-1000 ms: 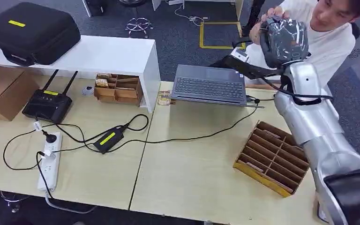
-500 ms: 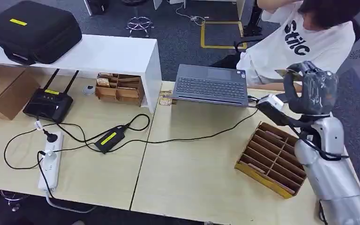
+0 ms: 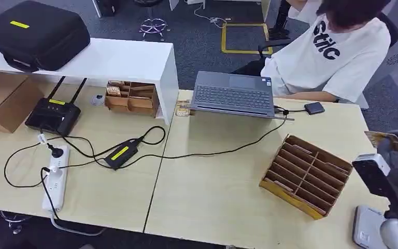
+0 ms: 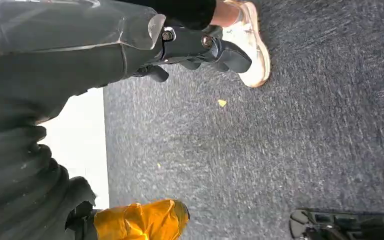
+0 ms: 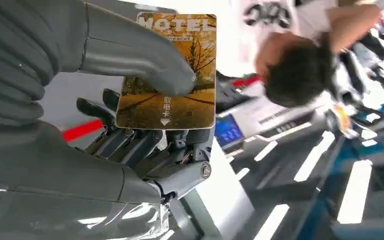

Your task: Pass the card to the sensor for recognition and then transmit it.

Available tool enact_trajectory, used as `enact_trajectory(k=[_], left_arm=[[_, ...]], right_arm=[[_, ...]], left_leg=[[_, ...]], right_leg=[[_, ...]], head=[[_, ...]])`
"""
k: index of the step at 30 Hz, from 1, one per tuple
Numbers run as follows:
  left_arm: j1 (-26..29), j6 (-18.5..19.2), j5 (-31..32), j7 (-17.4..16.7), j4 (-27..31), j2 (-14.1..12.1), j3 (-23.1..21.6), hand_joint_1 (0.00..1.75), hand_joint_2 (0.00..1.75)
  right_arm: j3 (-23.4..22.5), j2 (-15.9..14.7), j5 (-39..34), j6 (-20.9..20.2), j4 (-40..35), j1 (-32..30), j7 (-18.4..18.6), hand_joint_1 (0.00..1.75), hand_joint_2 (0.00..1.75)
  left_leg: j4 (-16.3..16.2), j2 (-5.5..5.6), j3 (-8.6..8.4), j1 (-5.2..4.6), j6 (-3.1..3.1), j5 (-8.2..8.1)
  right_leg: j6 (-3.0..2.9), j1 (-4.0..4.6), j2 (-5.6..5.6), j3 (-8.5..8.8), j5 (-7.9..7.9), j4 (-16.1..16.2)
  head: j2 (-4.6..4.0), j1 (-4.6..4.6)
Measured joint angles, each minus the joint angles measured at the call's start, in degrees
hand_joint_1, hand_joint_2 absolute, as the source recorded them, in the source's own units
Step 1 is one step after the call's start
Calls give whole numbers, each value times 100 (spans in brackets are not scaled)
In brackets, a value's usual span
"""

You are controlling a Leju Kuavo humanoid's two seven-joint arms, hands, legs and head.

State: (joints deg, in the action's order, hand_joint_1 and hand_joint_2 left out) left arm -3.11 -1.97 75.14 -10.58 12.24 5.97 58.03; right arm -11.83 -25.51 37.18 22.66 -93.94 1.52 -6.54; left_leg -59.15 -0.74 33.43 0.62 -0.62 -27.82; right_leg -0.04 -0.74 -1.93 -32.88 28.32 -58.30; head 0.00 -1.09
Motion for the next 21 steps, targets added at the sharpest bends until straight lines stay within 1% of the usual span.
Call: enact_trajectory(k=[2,5,8,10,12,16,19,21], left_arm=[[1,-9,-50,0,0,0,68,0,175],[3,-11,-92,-2,0,0,142,0,175],[2,-11,-107,-2,0,0,207,0,175],[1,-11,-109,-4,0,0,225,0,175],[0,-13,-116,-13,0,0,232,0,175],[1,-33,-142,-20,0,0,286,0,175],[1,-35,-157,-17,0,0,343,0,175],[2,-33,-162,-17,0,-2,369,0,175]], right_arm=[[-241,-104,-88,-400,-90,-243,160,175,175],[-498,-269,-123,-885,-121,-497,372,175,175],[-655,-406,-134,-1017,-120,-612,444,175,175],[-712,-466,-99,-1134,-118,-646,525,175,175],[-738,-536,-9,-1335,-83,-666,707,175,175],[-743,-789,-79,-1932,125,-667,982,175,175],[-727,-1050,-314,-2489,286,-667,1135,175,175],[-692,-1224,-468,-2758,376,-671,1220,175,175]], left_leg=[[0,-3,0,0,0,-1],[0,-3,1,-2,1,-1],[0,-6,-2,-2,1,-1],[0,-8,-4,-2,1,0],[0,-8,-5,-2,1,0],[0,-8,-4,-2,1,0],[-1,-8,-4,-3,1,0],[-1,-8,-3,-3,1,0]], right_leg=[[1,0,3,-1,0,1],[1,-2,3,-1,1,1],[1,-2,8,-1,0,1],[1,-2,9,0,0,0],[1,-2,9,0,0,0],[1,-2,9,0,0,-1],[1,-3,9,0,0,-1],[1,-3,9,0,0,0]], head=[[0,0],[0,0],[0,0],[0,0],[0,0],[0,0],[0,0],[0,0]])
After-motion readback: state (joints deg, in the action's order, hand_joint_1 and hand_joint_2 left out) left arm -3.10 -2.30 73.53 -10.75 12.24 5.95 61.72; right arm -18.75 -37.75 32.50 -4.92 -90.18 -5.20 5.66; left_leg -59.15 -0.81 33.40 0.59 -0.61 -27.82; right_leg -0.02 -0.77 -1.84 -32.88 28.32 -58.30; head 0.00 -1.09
